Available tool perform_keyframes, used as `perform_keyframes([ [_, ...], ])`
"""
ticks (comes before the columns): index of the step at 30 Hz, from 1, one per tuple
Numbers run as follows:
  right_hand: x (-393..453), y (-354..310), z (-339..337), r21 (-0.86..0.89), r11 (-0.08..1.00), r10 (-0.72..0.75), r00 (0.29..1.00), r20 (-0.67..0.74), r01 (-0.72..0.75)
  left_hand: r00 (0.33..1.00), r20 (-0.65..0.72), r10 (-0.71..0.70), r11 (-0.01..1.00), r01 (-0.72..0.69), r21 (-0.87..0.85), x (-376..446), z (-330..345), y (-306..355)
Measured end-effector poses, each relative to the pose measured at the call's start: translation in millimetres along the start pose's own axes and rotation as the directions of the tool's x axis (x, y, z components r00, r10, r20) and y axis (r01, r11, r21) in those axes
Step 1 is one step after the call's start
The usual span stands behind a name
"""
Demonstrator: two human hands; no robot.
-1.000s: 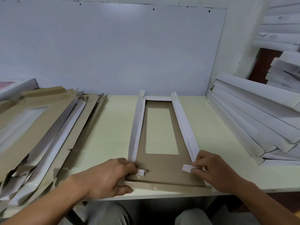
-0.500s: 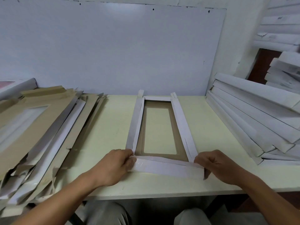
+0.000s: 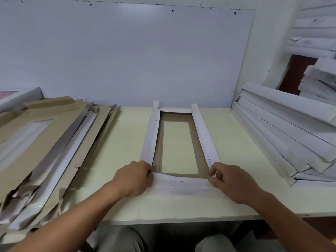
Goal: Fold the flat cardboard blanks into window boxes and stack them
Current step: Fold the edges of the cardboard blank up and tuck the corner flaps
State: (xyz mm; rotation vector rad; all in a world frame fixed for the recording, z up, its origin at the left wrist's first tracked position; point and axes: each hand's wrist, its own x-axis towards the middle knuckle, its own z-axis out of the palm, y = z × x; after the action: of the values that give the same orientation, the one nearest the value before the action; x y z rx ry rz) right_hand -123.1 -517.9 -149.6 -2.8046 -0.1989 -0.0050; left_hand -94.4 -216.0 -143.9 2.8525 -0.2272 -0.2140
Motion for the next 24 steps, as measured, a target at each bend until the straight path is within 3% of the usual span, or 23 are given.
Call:
perform_keyframes([
  [2,-4,0,3,-0.129,0.99,-0.076,0.991,-0.111,0.062,1.0,0.004,-0.012,0.999,0.012,0.042,1,4,0],
  [4,-9,3,6,-0.19,0.967,-0.196,0.972,-0.127,0.17,1.0,-0.014,0.002,0.995,-0.001,0.097,3,9,0],
  [9,-15,7,15,-0.24,0.918,-0.303,0.949,0.085,0.315,0.993,-0.114,0.039,0.958,-0.005,0.286,-3,12,5],
  [11,-16,1,17,-0.223,0.922,-0.304,0.948,0.091,0.317,0.963,-0.217,0.16,0.894,-0.048,0.446,-12,10,13],
  [13,-19,-8,18,-0.207,0.921,-0.316,0.944,0.094,0.329,0.881,-0.296,0.369,0.85,-0.192,0.49,-19,10,19],
  [16,-24,-24,21,-0.188,0.92,-0.328,0.938,0.113,0.344,0.815,-0.177,0.552,0.829,-0.515,0.217,-28,17,22],
  [18,-28,-41,29,-0.199,0.906,-0.362,0.927,0.097,0.375,0.798,-0.078,0.598,0.801,-0.598,0.03,-36,22,28],
  [21,-32,-63,40,-0.193,0.856,-0.481,0.876,0.046,0.48,0.769,-0.032,0.638,0.769,-0.636,0.064,-45,34,32],
  [24,-22,-63,31,0.044,0.824,-0.562,0.804,0.193,0.565,0.777,-0.01,0.63,0.774,-0.626,0.1,-50,30,23],
])
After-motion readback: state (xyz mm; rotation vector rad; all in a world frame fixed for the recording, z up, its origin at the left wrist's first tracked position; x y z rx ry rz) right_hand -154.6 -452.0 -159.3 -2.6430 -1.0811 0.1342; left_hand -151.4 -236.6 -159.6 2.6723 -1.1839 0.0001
